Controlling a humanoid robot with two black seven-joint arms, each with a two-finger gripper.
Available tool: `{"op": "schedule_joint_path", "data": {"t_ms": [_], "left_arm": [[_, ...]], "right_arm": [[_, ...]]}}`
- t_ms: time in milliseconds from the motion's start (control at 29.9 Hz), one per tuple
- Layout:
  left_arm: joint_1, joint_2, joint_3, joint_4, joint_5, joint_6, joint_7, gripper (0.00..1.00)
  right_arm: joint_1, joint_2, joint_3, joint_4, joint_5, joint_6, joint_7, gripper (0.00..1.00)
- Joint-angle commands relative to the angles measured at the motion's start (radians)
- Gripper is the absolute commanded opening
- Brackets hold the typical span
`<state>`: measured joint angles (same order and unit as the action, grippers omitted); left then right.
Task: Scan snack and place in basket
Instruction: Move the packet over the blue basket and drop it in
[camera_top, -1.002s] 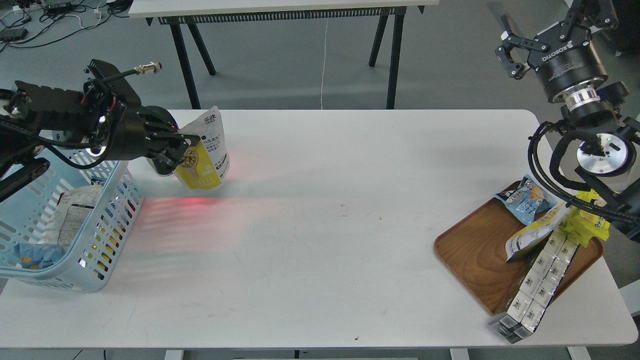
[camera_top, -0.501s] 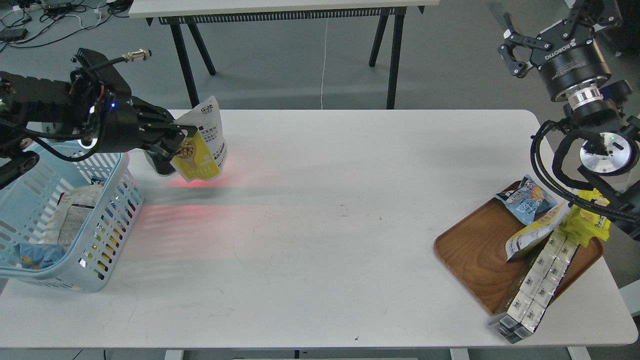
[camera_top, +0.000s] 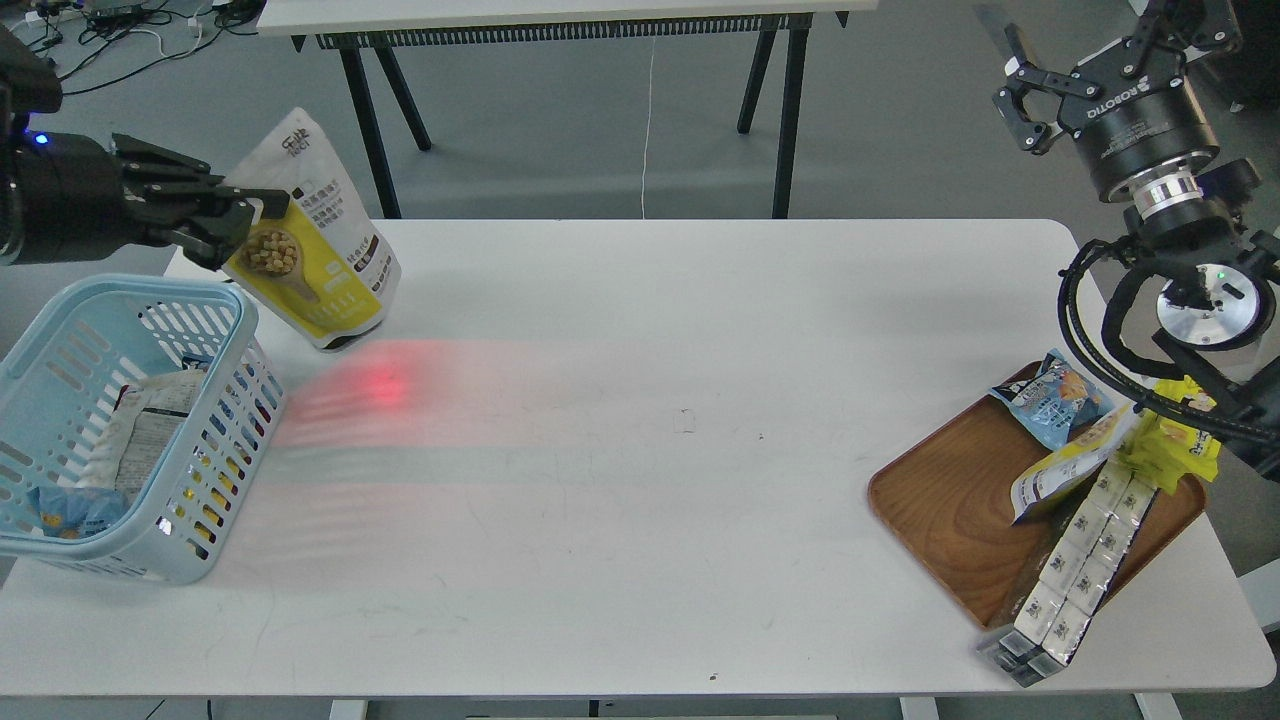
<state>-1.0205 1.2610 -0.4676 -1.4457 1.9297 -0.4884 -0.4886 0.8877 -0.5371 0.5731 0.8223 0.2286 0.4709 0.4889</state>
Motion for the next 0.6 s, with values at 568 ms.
{"op": "schedule_joint_path", "data": {"t_ms": [568], "left_arm": [[0.023,0.166,0.167,0.119,-0.02,0.056,0.0,0.02]], "right_arm": [[-0.003,0.0,0.016,-0.009,-0.002,0.005,0.0,0.99]]}}
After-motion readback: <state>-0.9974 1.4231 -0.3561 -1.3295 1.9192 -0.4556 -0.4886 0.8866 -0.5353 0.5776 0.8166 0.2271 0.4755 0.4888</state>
